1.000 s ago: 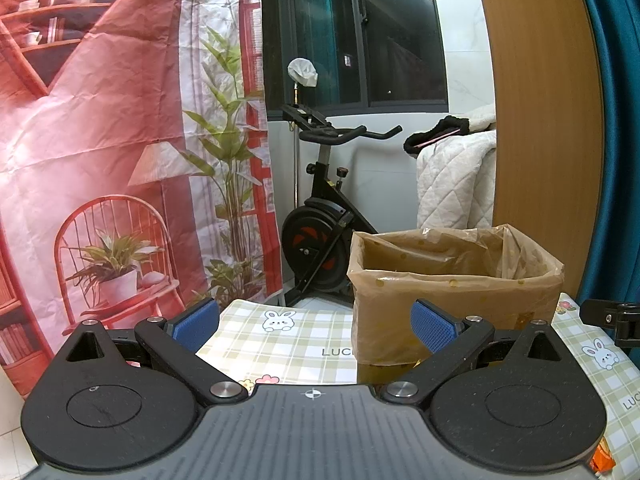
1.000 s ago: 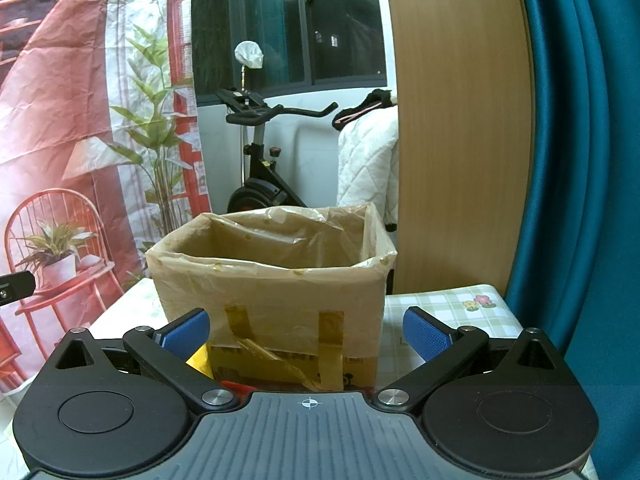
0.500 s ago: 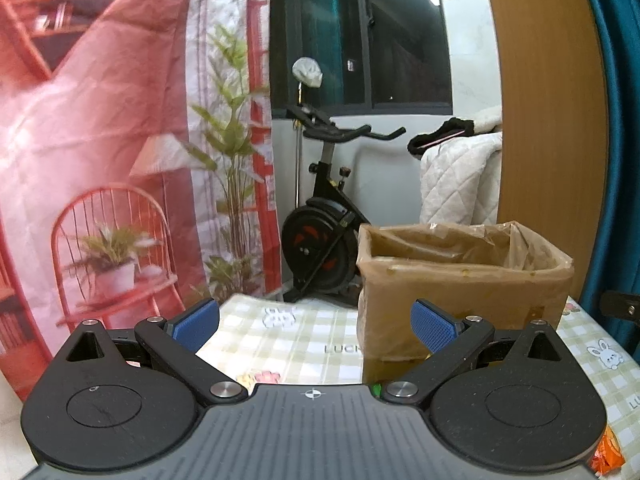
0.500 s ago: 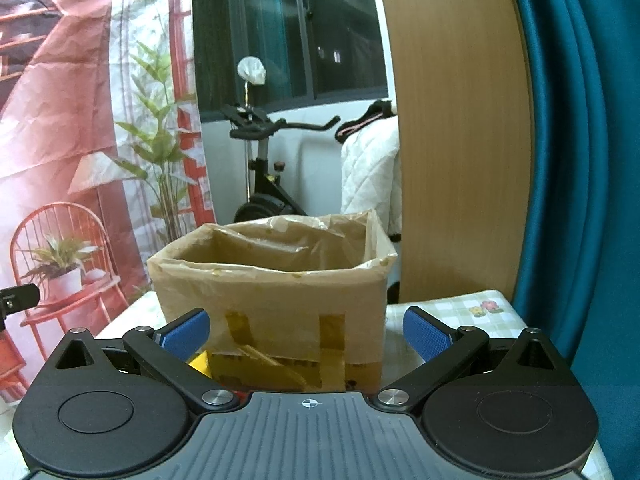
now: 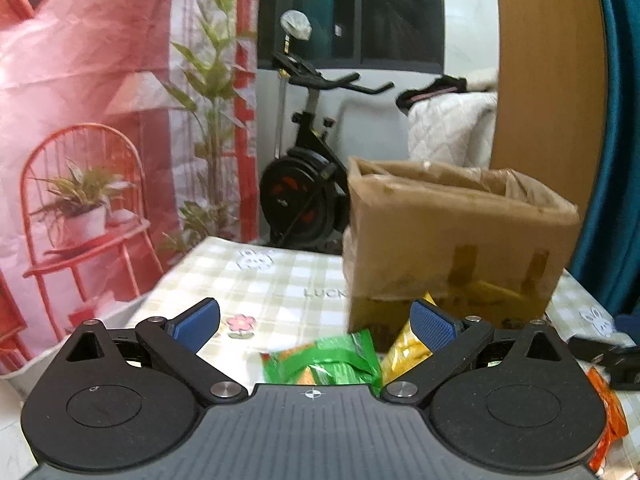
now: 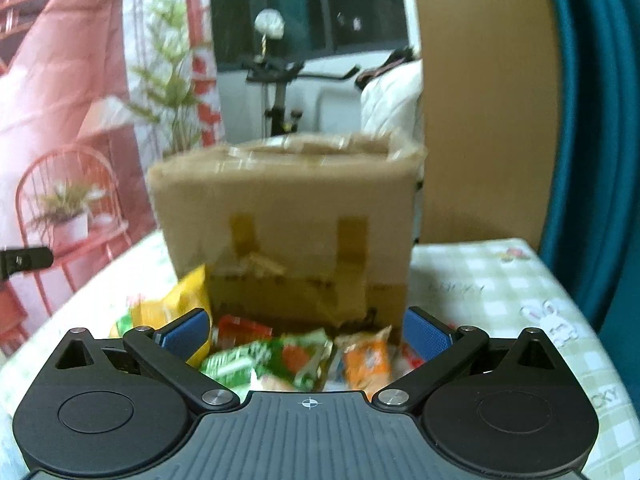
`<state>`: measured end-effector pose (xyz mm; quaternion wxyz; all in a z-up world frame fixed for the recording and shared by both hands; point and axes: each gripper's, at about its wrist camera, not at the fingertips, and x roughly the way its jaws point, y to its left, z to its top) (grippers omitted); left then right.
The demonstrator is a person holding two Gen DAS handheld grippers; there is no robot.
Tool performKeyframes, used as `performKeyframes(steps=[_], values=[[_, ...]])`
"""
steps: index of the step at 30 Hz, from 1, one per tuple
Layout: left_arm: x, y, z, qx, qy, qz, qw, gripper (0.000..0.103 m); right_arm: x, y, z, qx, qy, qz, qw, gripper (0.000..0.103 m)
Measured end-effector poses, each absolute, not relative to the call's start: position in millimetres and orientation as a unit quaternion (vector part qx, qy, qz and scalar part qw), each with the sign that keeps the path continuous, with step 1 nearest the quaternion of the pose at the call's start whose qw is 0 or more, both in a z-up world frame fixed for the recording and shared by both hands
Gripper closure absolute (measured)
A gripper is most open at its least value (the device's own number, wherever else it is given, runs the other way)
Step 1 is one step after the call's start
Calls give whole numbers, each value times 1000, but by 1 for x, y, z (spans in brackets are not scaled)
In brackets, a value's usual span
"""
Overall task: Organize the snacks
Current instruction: 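Move the left tool to the yellow chip bag while the right tool approaches the green cracker bag, then close the left tool on the yellow chip bag while the right tool grips the green cracker bag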
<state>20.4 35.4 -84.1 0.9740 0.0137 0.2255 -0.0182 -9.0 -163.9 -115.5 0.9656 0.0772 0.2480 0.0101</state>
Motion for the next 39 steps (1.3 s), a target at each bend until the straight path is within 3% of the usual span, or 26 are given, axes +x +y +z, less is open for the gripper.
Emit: performKeyframes(steps=[16, 39], values=[[41, 33, -108, -10, 259, -73, 963, 2, 39, -88, -180, 10, 346, 73, 935, 1], [52, 15, -133, -14, 302, -121, 945, 2, 35, -106, -196, 31, 365, 70, 928, 1]])
